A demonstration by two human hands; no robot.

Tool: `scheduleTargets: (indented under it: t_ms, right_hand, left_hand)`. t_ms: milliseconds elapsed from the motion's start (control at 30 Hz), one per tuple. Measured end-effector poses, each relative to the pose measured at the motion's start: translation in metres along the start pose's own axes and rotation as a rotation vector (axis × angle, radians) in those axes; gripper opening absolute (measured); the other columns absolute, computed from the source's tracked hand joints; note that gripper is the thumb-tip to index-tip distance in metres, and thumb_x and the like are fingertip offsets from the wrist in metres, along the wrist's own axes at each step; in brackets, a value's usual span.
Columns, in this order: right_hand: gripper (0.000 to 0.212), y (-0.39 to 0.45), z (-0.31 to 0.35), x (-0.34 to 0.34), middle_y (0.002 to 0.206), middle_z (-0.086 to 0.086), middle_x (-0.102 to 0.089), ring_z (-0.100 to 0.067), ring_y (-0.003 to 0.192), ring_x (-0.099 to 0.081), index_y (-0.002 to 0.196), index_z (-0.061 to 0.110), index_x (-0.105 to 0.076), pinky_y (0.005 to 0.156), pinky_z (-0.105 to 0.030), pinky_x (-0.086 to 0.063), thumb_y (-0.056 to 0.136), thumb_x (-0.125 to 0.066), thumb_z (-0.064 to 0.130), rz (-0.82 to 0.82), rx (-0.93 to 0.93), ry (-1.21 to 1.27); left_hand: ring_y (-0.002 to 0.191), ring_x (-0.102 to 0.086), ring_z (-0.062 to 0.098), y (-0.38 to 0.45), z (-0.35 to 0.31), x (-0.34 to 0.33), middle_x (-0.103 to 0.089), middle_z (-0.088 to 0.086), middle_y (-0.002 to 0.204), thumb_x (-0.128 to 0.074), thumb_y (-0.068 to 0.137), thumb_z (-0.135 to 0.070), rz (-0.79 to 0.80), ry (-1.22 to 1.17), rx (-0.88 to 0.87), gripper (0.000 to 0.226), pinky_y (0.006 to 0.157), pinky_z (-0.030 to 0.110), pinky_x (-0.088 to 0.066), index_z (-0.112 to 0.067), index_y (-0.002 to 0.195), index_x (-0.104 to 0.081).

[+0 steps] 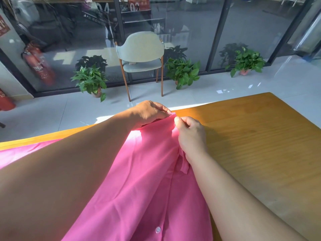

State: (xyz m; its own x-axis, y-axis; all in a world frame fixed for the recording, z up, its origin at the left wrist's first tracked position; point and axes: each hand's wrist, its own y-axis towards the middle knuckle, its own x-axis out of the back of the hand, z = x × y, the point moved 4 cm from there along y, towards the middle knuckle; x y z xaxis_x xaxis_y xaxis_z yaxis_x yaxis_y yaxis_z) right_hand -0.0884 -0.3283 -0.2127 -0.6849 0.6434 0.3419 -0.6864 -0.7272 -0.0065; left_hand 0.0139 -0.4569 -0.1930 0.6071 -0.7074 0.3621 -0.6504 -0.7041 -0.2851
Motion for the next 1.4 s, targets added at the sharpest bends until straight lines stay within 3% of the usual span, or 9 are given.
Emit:
scheduleTargets:
  t_ms: [267, 433, 600, 733, 867, 967, 1100, 1267, 1400]
  right_hand:
    - [0.031, 0.008, -0.003, -0.008, 0.083, -0.002, -0.069, -0.020, 0.070, -0.055, 0.088, 0.012, -0.063, 0.054, -0.029, -0.036, 0.100, -0.046, 0.034, 0.052, -0.085, -0.127]
    - [0.042, -0.003, 0.012, -0.001, 0.081, -0.003, -0.051, -0.023, 0.100, -0.046, 0.067, 0.013, -0.051, 0.085, -0.034, -0.040, 0.101, -0.046, 0.037, 0.023, 0.037, -0.288]
    - [0.026, -0.036, 0.008, -0.001, 0.103, -0.003, -0.064, -0.019, 0.103, -0.055, 0.102, 0.019, -0.073, 0.081, -0.026, -0.040, 0.094, -0.055, 0.036, 0.111, 0.013, -0.322]
    - [0.021, -0.067, 0.024, 0.009, 0.111, 0.000, -0.055, -0.022, 0.106, -0.047, 0.102, 0.019, -0.074, 0.093, -0.027, -0.034, 0.091, -0.061, 0.032, -0.056, 0.349, -0.585]
    - [0.052, -0.098, 0.008, 0.004, 0.117, 0.002, -0.062, -0.018, 0.108, -0.057, 0.131, 0.018, -0.053, 0.093, -0.029, -0.044, 0.088, -0.062, 0.045, 0.251, -0.080, -0.309]
    - [0.068, -0.126, -0.005, -0.004, 0.101, 0.004, -0.072, -0.023, 0.092, -0.070, 0.118, 0.018, -0.061, 0.085, -0.046, -0.057, 0.064, -0.066, 0.059, 0.360, -0.371, -0.037]
    - [0.026, -0.144, -0.012, -0.007, 0.085, -0.014, -0.070, -0.031, 0.074, -0.070, 0.088, 0.004, -0.064, 0.073, -0.045, -0.061, 0.087, -0.062, 0.030, 0.582, -0.574, 0.125]
    - [0.019, -0.142, -0.019, 0.005, 0.074, -0.007, -0.063, -0.018, 0.055, -0.060, 0.088, 0.014, -0.063, 0.054, -0.033, -0.054, 0.101, -0.052, 0.023, 0.563, -0.640, 0.171]
    - [0.031, -0.133, -0.022, 0.012, 0.088, -0.017, -0.073, -0.036, 0.084, -0.070, 0.085, 0.010, -0.071, 0.074, -0.049, -0.059, 0.090, -0.059, 0.038, 0.457, -0.511, -0.011]
  left_hand:
    - [0.099, -0.068, 0.020, -0.003, -0.005, 0.000, -0.075, 0.001, 0.099, -0.080, 0.077, -0.037, 0.061, 0.014, 0.022, 0.021, 0.092, 0.033, -0.054, -0.021, 0.090, -0.078]
    - [0.098, -0.067, 0.020, -0.001, -0.016, 0.002, -0.073, -0.002, 0.101, -0.074, 0.086, -0.032, -0.071, 0.318, -0.069, 0.006, 0.090, 0.035, -0.055, -0.032, 0.091, -0.074]
    - [0.095, -0.063, 0.019, -0.002, -0.011, 0.005, -0.066, -0.004, 0.098, -0.067, 0.091, -0.030, -0.176, 0.304, -0.028, 0.011, 0.080, 0.028, -0.050, -0.027, 0.102, -0.069]
    - [0.093, -0.059, 0.018, -0.006, -0.008, 0.004, -0.063, -0.003, 0.103, -0.062, 0.094, -0.032, -0.220, 0.294, -0.043, 0.021, 0.075, 0.025, -0.044, -0.023, 0.112, -0.068]
    - [0.092, -0.055, 0.014, -0.010, -0.016, 0.001, -0.060, -0.004, 0.103, -0.057, 0.097, -0.032, -0.257, 0.342, -0.081, 0.025, 0.074, 0.022, -0.039, -0.021, 0.117, -0.066]
    - [0.095, -0.053, 0.013, -0.011, -0.019, 0.000, -0.057, -0.006, 0.104, -0.055, 0.098, -0.032, -0.256, 0.359, -0.075, 0.027, 0.077, 0.022, -0.038, -0.021, 0.121, -0.064]
    - [0.094, -0.053, 0.016, -0.010, -0.015, -0.003, -0.059, -0.004, 0.106, -0.054, 0.098, -0.032, -0.277, 0.372, -0.055, 0.026, 0.077, 0.024, -0.041, -0.021, 0.120, -0.064]
    - [0.087, -0.051, 0.014, -0.007, 0.000, -0.008, -0.057, -0.005, 0.098, -0.053, 0.099, -0.028, -0.358, 0.393, -0.021, 0.021, 0.072, 0.023, -0.037, -0.020, 0.113, -0.065]
    - [0.086, -0.052, 0.013, -0.005, 0.010, -0.013, -0.059, -0.006, 0.094, -0.055, 0.097, -0.027, -0.405, 0.355, -0.018, 0.016, 0.072, 0.021, -0.037, -0.023, 0.106, -0.067]
